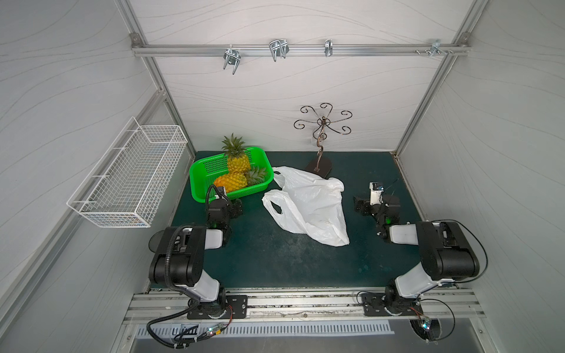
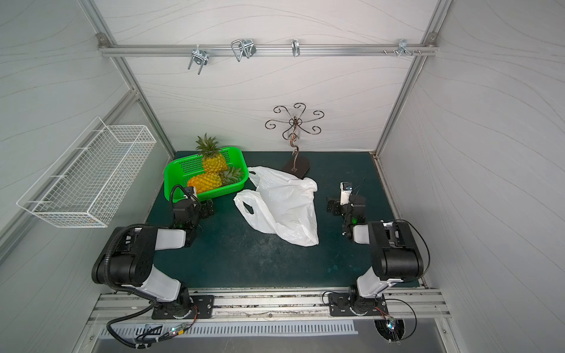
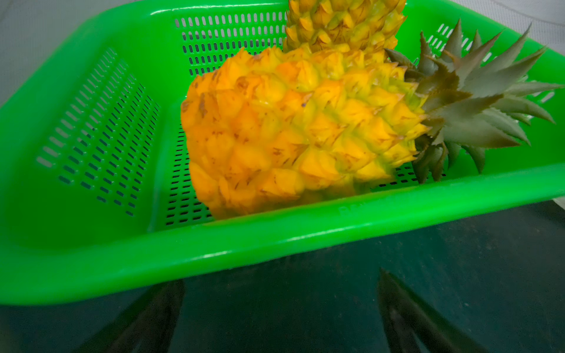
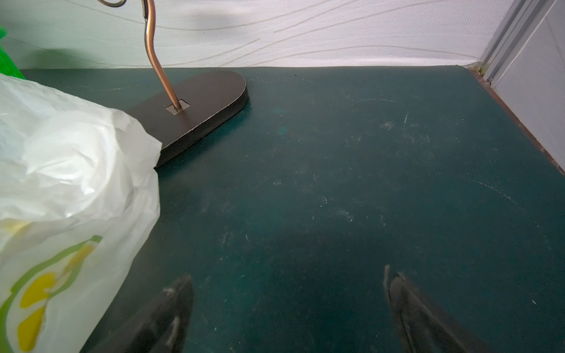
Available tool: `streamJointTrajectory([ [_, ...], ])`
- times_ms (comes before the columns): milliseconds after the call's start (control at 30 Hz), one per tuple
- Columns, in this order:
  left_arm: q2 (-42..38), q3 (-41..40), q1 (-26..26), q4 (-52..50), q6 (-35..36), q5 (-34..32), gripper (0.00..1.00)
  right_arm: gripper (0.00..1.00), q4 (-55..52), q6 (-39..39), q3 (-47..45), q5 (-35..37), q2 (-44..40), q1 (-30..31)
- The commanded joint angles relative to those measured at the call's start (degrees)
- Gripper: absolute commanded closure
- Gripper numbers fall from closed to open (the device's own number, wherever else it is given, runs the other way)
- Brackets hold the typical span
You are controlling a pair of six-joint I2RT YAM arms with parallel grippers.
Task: Place the pineapple into a plastic bag & tie a knot
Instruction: Adjust the plastic bag at the center of the board.
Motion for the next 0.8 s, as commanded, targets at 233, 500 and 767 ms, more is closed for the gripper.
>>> streamJointTrajectory([
  [233, -0.7, 0.04, -0.18, 3.34, 0.3, 0.49, 0.0, 0.01, -0.17, 0.45, -0.41, -2.25, -0.08, -0.93],
  [500, -13.43, 0.69, -0.34, -8.02, -0.55, -0.85, 0.01, 0.01, -12.89, 5.37, -1.74, 2.24, -19.06, -3.18],
  [767, -29.03, 3.42, -0.34, -26.01, -9.42, 1.6, 0.01, 0.01, -45.54, 19.96, 4.39, 2.88, -38.16, -9.1],
])
